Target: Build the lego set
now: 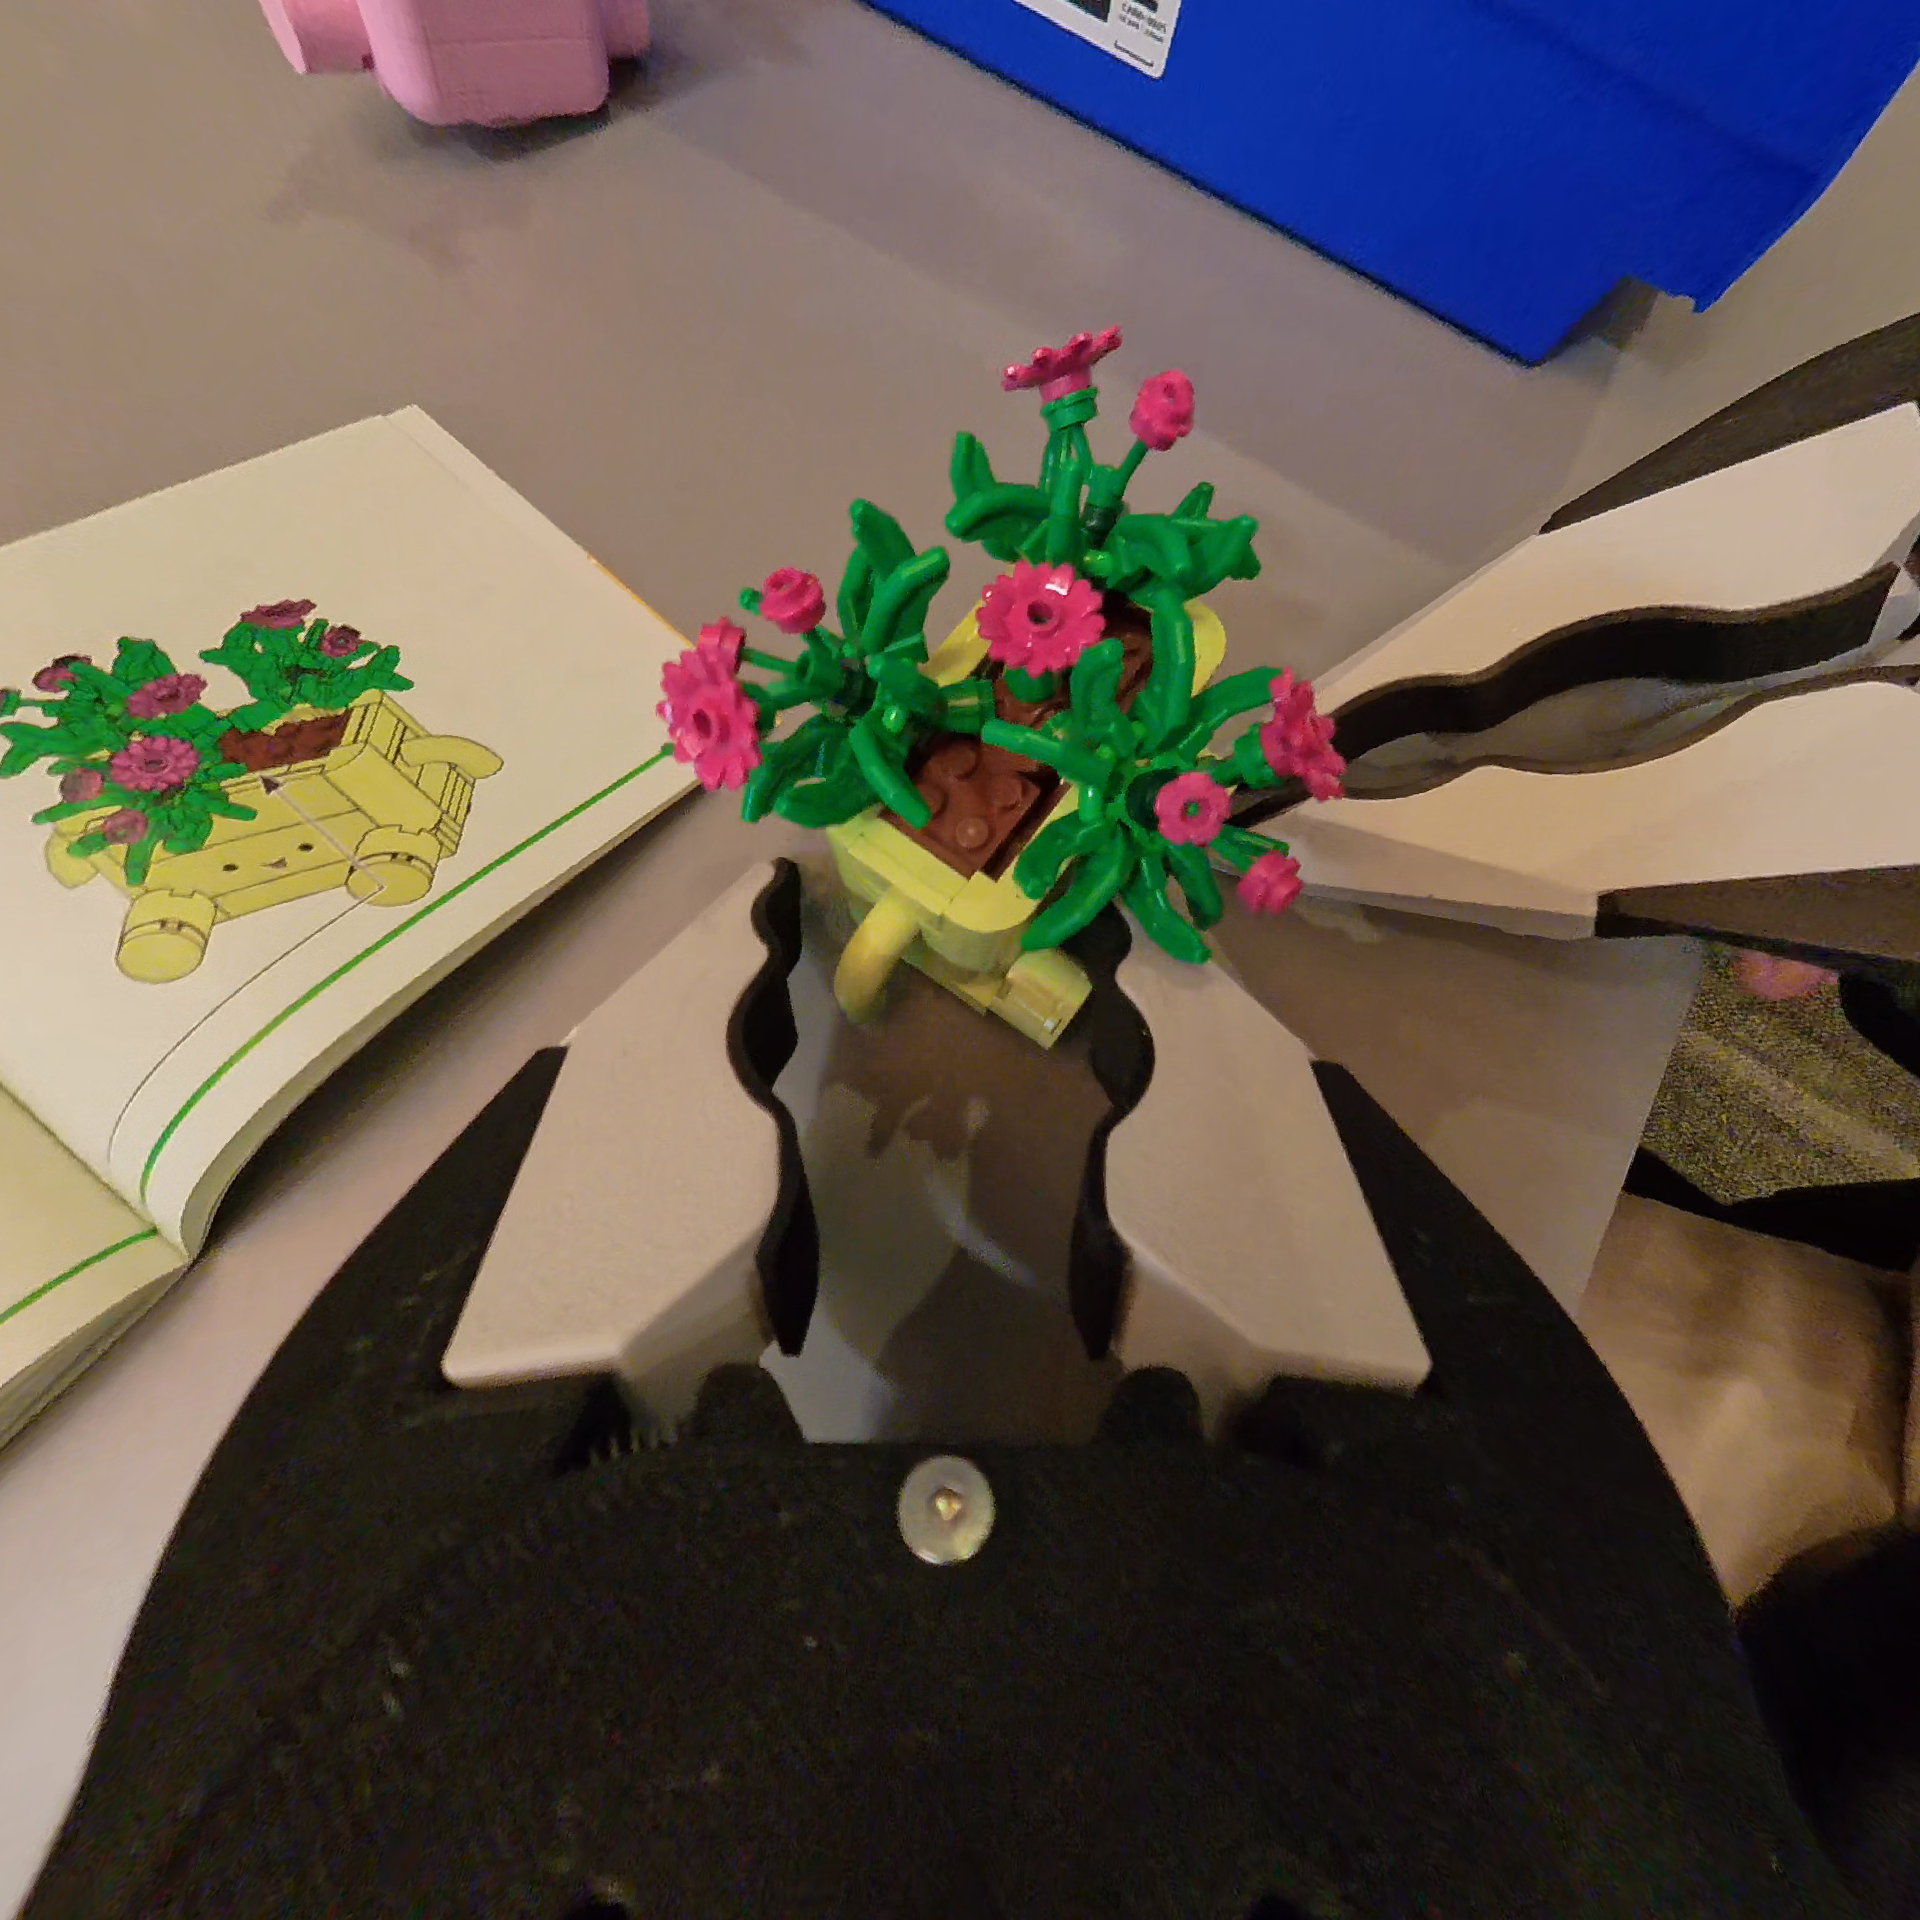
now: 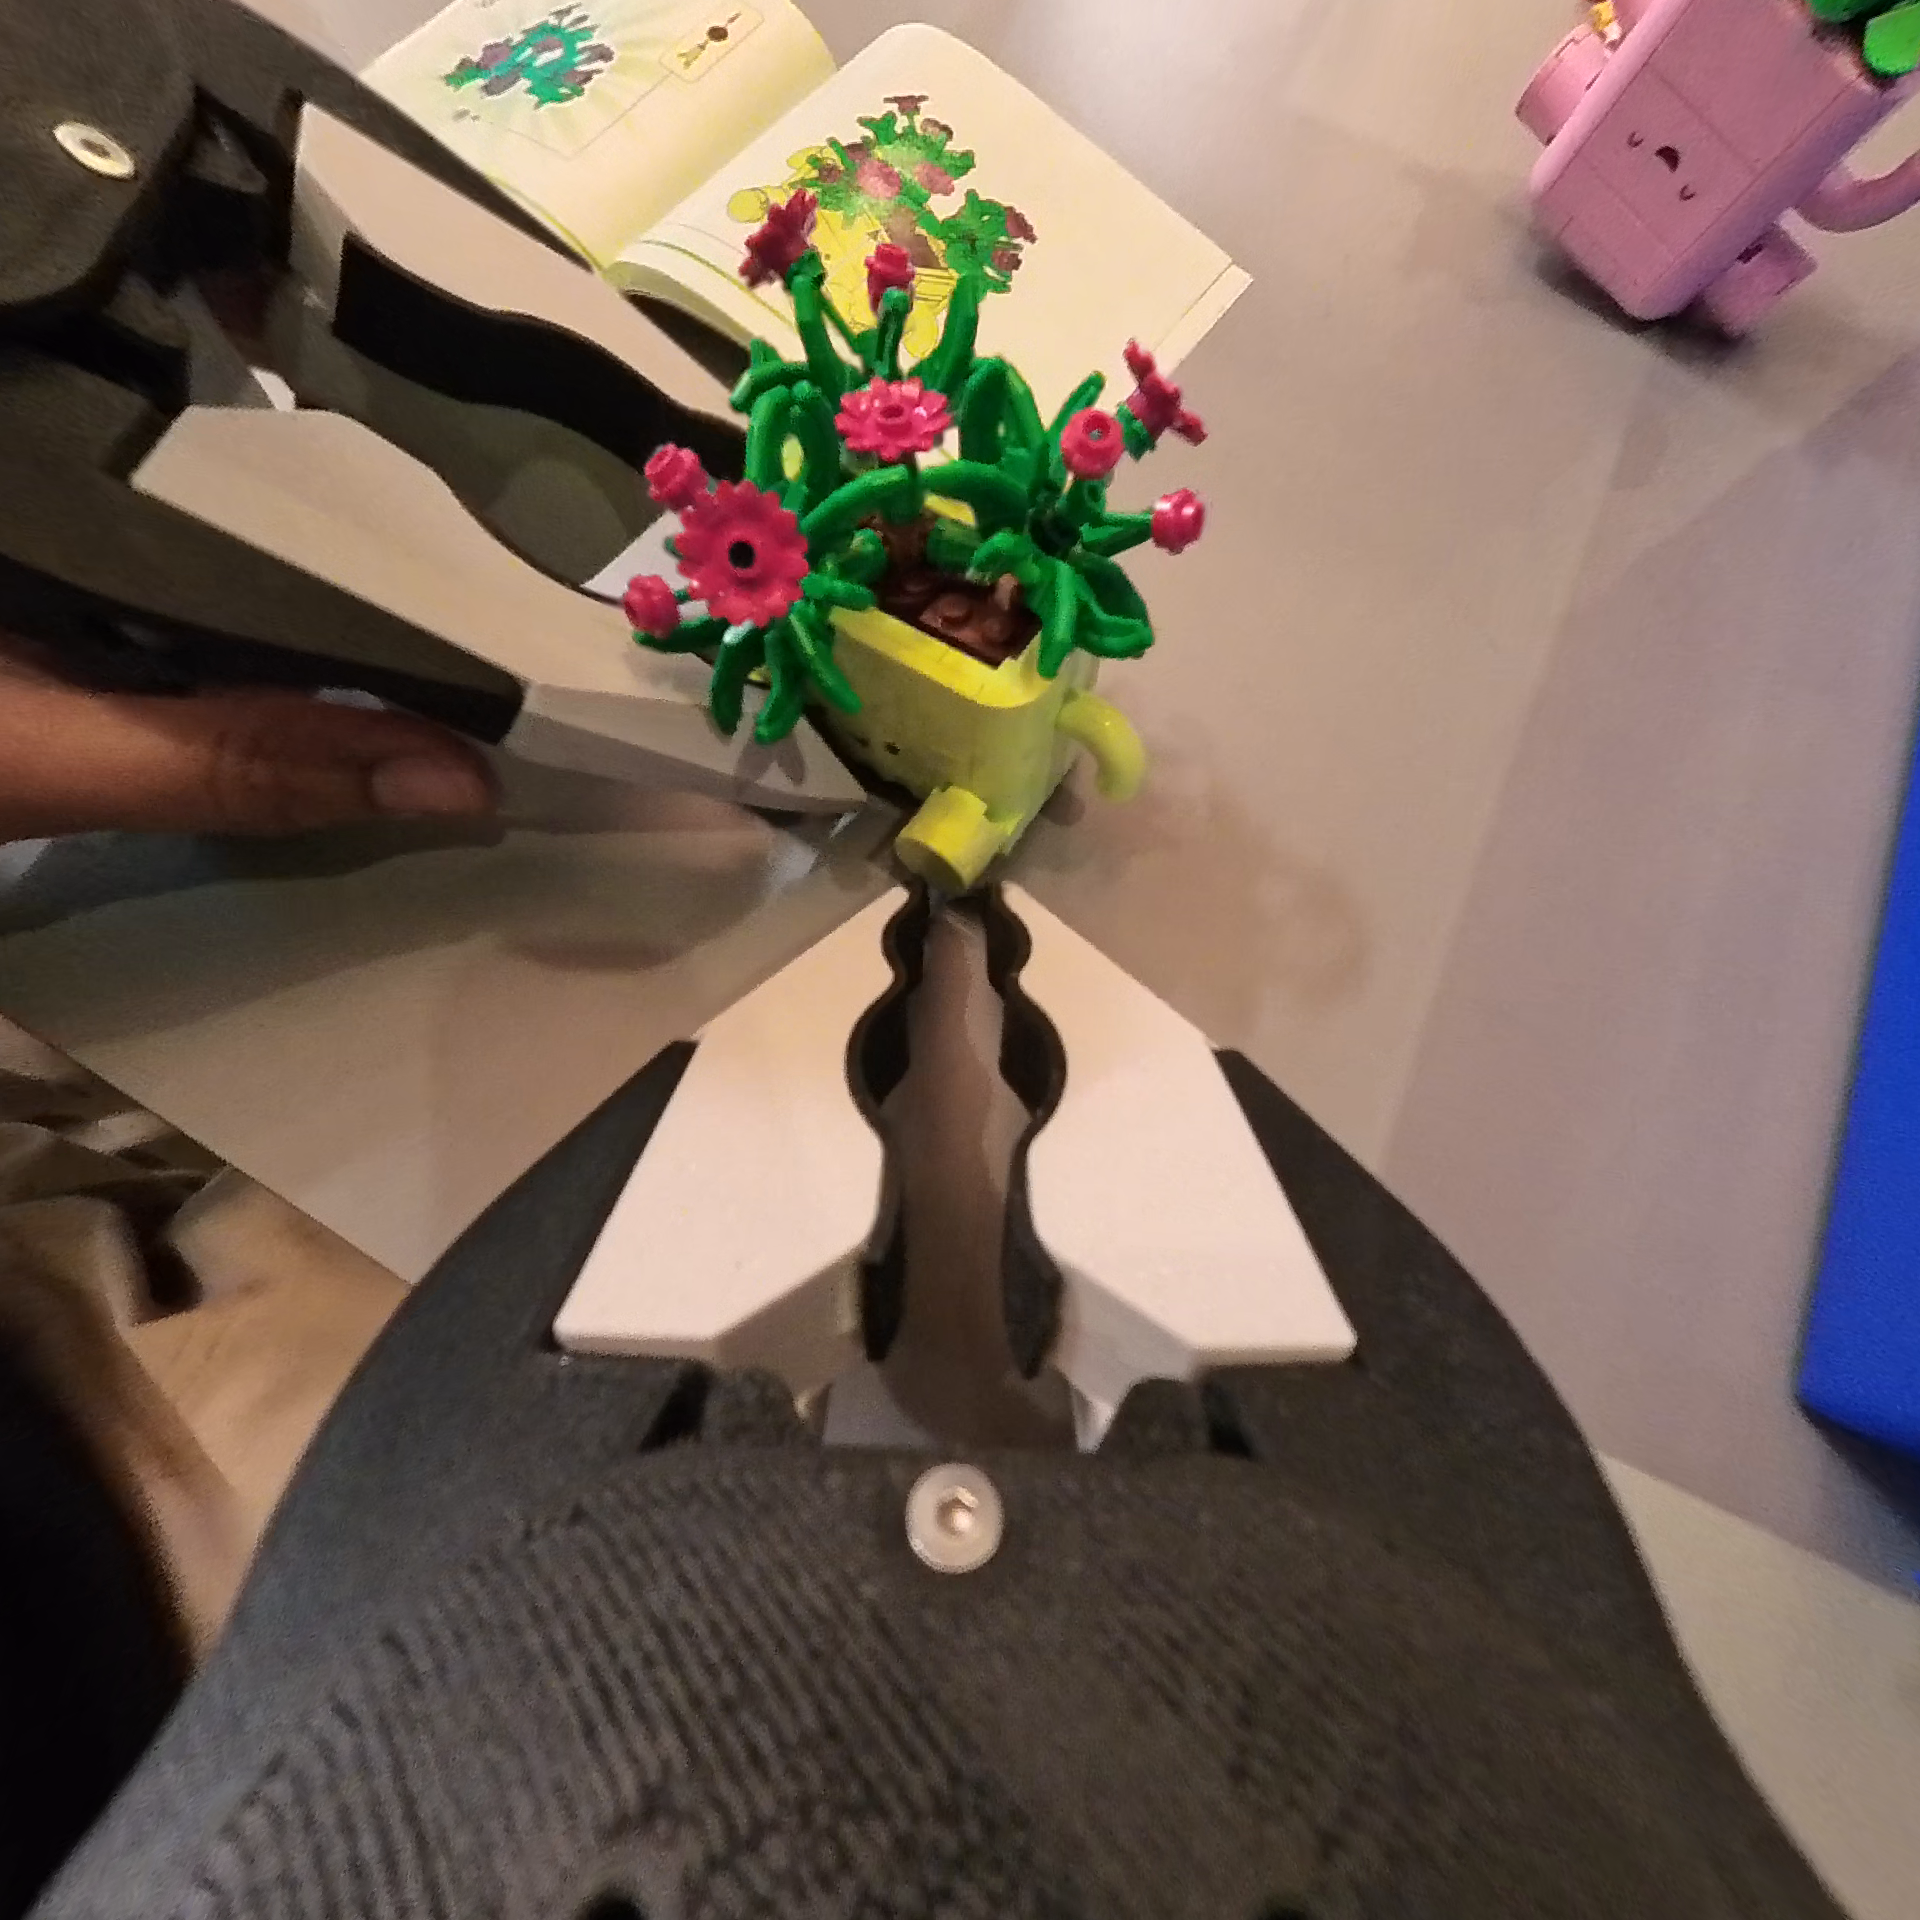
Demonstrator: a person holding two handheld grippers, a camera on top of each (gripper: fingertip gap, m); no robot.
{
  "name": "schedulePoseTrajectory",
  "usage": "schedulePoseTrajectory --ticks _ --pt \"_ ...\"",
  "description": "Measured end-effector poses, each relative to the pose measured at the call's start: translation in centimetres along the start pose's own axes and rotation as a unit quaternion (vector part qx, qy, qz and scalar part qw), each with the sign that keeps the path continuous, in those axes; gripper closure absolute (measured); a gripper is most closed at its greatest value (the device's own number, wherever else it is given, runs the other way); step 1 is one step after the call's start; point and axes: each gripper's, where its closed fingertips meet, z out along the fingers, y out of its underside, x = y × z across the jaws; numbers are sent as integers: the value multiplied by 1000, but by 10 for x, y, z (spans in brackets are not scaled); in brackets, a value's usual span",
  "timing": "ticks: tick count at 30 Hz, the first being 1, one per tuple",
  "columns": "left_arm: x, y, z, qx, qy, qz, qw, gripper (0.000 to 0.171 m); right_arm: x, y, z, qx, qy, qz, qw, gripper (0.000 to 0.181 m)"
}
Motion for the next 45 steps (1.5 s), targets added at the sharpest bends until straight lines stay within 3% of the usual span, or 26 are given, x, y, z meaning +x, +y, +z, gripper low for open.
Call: schedulePoseTrajectory --ticks 5,21,25,29,33,36,40,43,45 --pt "-2 7 -11 7 1 -15 1000 115 -5 0 0 -3 -7 -2 1000 163" --pt "-8 22 -50 37 0 -35 999 112 -1 7 -10 -5 -4 4 1000 157" --pt "-35 14 -65 69 -31 -46 996 114 6 1 -19 27 -2 6 1000 152" --pt "-87 -15 -80 133 -92 -61 985 117 15 -8 -23 87 7 -16 996 153" --pt "-118 -28 -48 88 -101 -64 989 103 17 -16 -27 122 14 -23 992 155" --pt "-122 -26 -22 39 -103 -55 992 71 16 -18 -27 131 12 -26 991 157" --pt "-128 -5 -4 -14 -120 -52 991 67 15 -22 -26 142 6 -21 990 160" --pt "-131 -6 -6 -13 -125 -53 991 81 16 -23 -26 145 0 -15 989 162" --pt "-131 -9 -8 -2 -118 -53 992 114 16 -23 -26 148 -1 -14 989 163"
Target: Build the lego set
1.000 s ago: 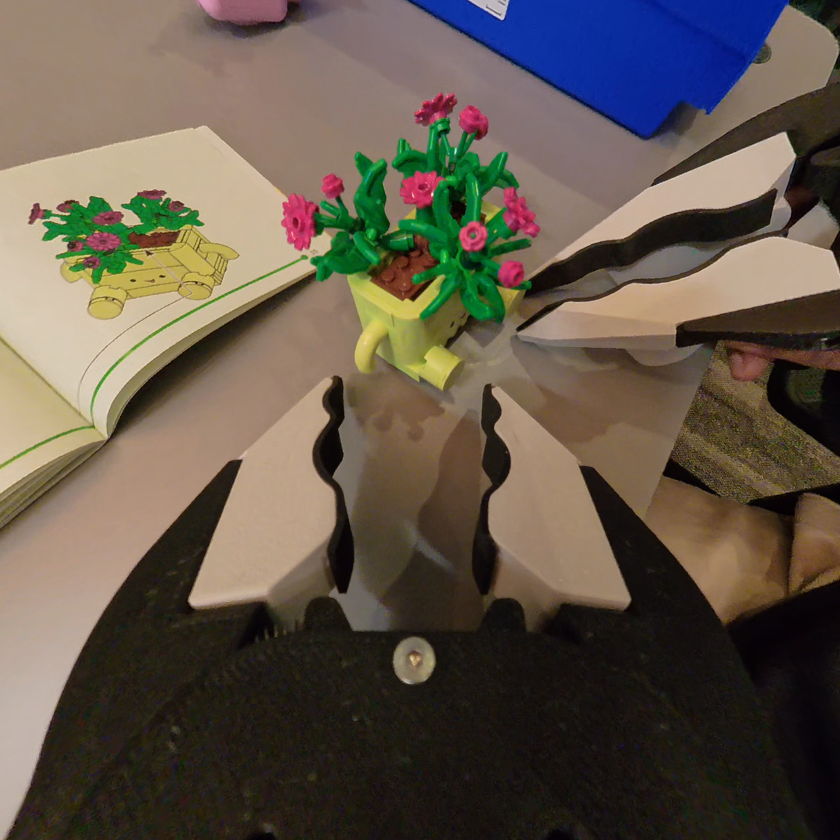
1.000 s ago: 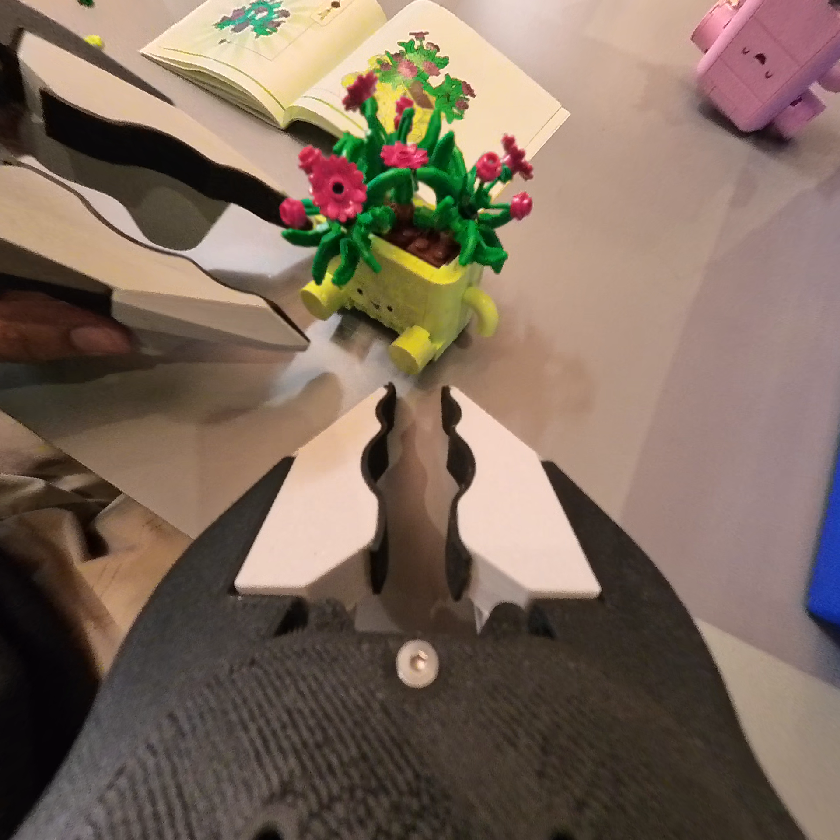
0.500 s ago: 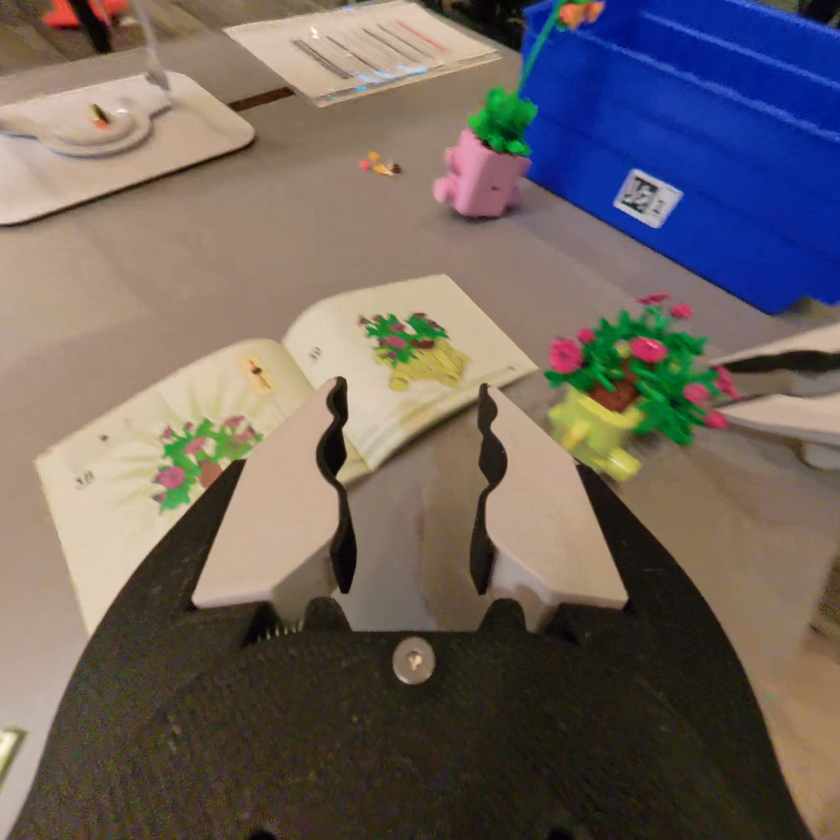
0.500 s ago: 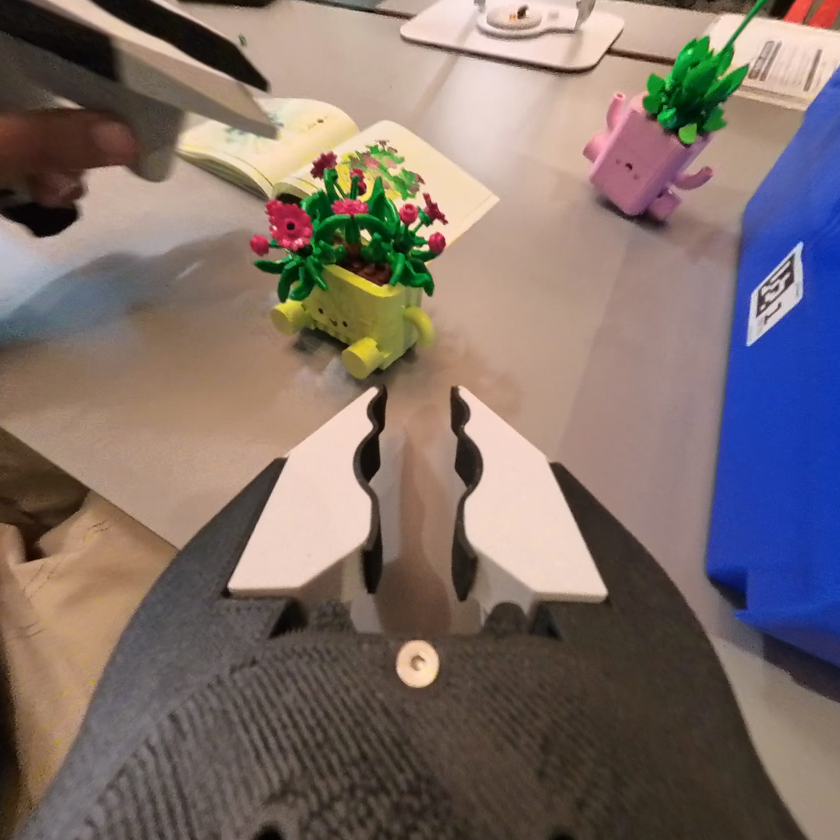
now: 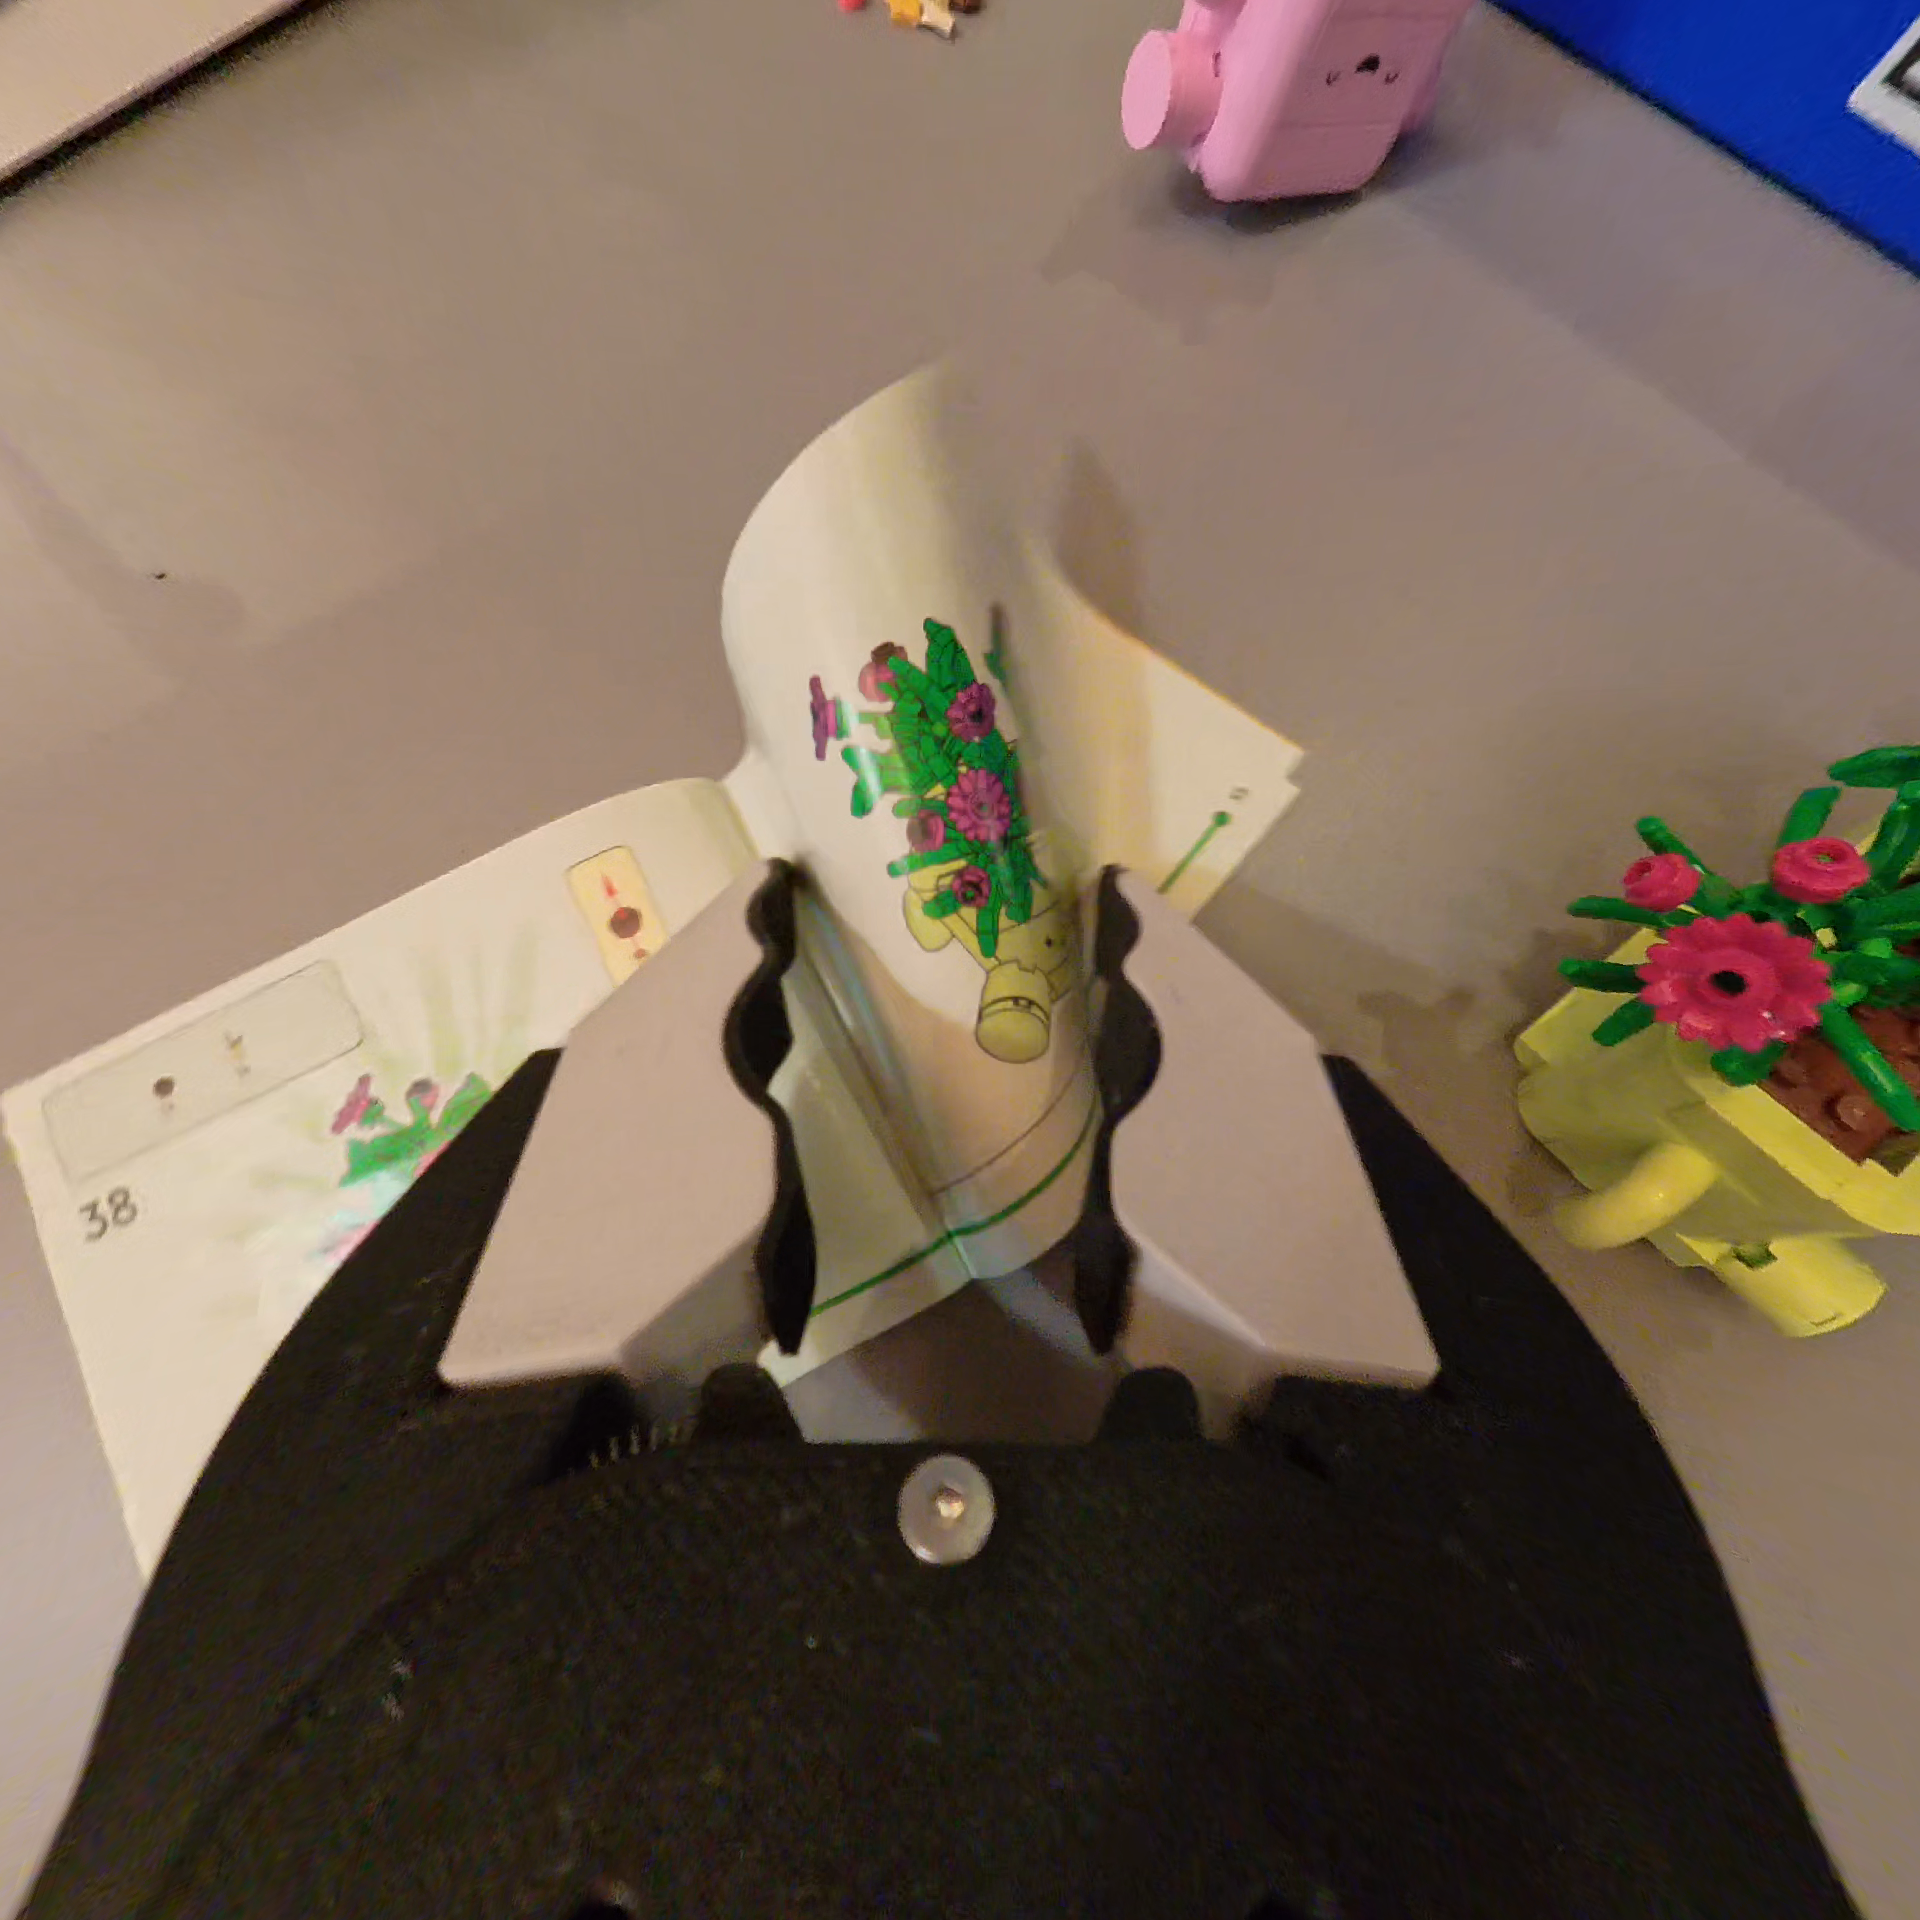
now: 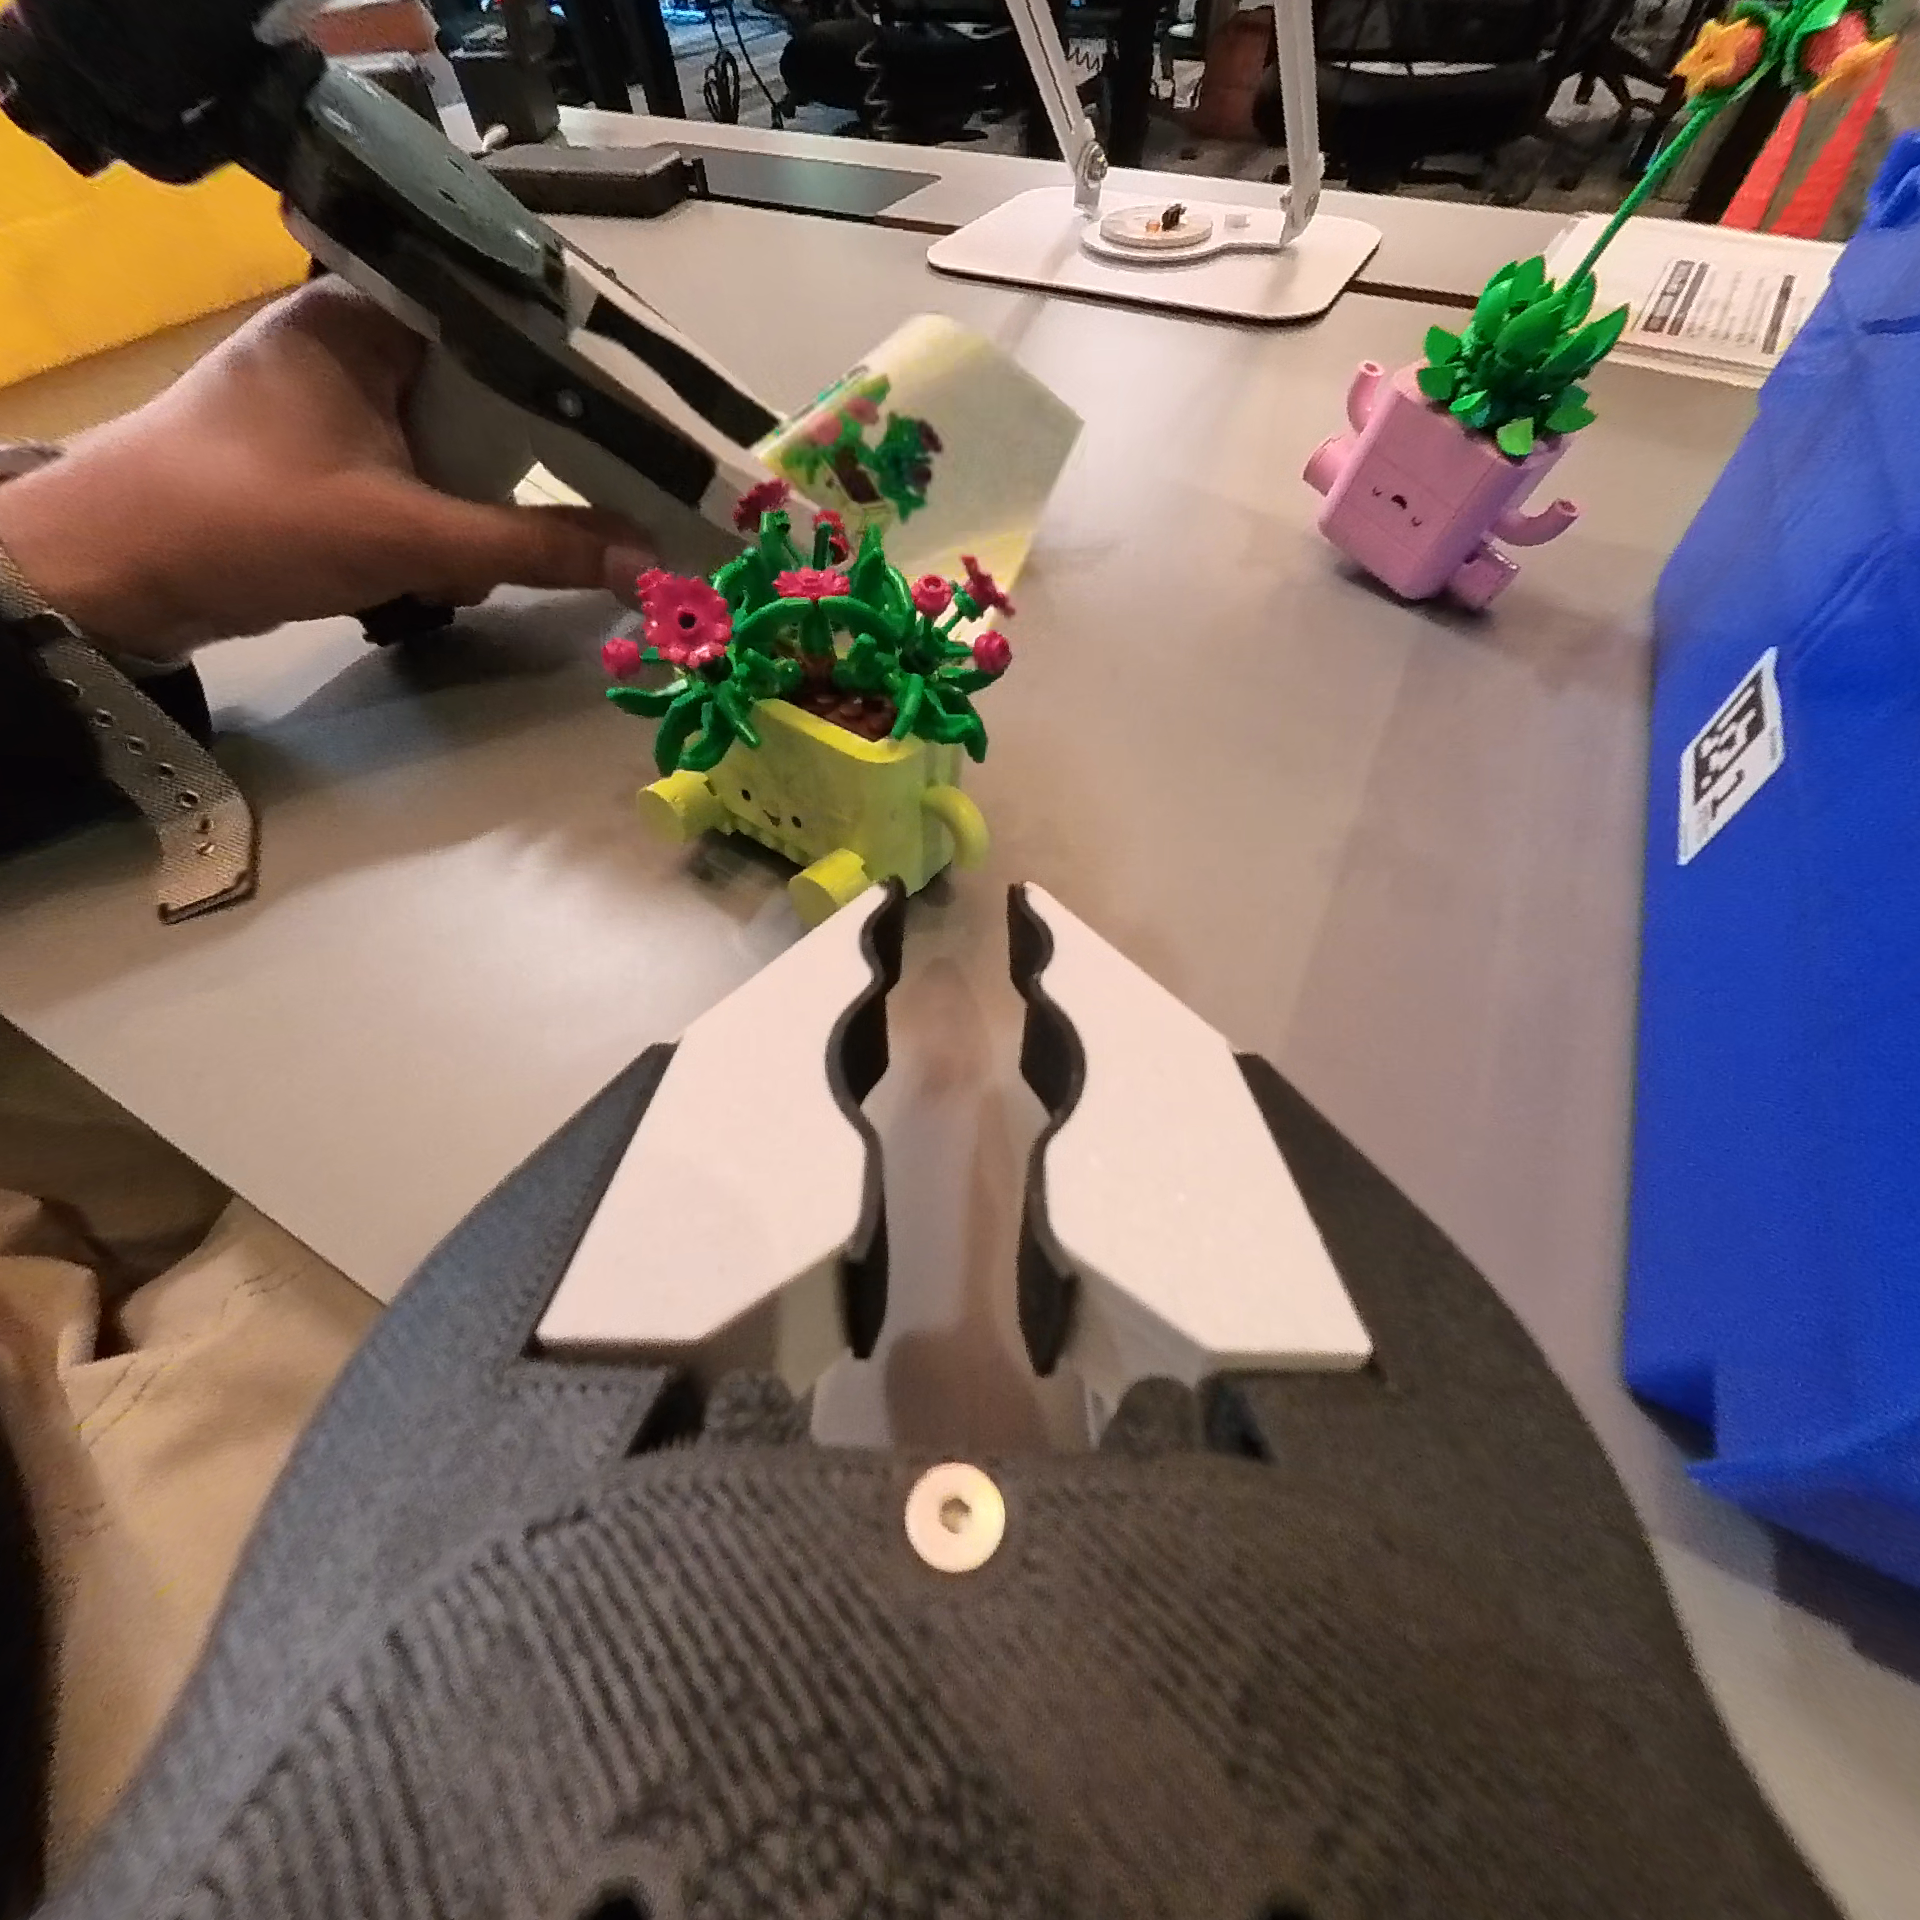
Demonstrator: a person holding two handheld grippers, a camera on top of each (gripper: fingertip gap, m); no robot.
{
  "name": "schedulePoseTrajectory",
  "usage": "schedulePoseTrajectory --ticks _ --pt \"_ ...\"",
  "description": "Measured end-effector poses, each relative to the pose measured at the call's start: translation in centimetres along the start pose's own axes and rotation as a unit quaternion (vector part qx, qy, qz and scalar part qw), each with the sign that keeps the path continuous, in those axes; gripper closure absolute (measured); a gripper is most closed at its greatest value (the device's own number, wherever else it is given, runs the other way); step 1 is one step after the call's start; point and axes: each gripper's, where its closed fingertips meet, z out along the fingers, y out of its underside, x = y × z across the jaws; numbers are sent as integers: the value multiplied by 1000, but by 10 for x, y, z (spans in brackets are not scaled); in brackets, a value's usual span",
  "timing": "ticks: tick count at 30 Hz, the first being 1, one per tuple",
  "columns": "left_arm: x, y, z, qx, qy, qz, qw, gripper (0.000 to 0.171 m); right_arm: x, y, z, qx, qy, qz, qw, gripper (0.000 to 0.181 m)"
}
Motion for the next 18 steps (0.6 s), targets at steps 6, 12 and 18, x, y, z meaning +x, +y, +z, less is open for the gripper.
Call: schedulePoseTrajectory --ticks 6,12,18 --pt "-2 -7 -8 35 23 -27 999 115 0 0 0 2 0 -1 1000 165" --pt "-8 -11 -17 62 62 -87 992 114 0 -1 -1 7 2 -3 1000 168" --pt "-13 -10 -24 75 60 -91 991 109 0 -1 -1 7 5 -6 1000 169"
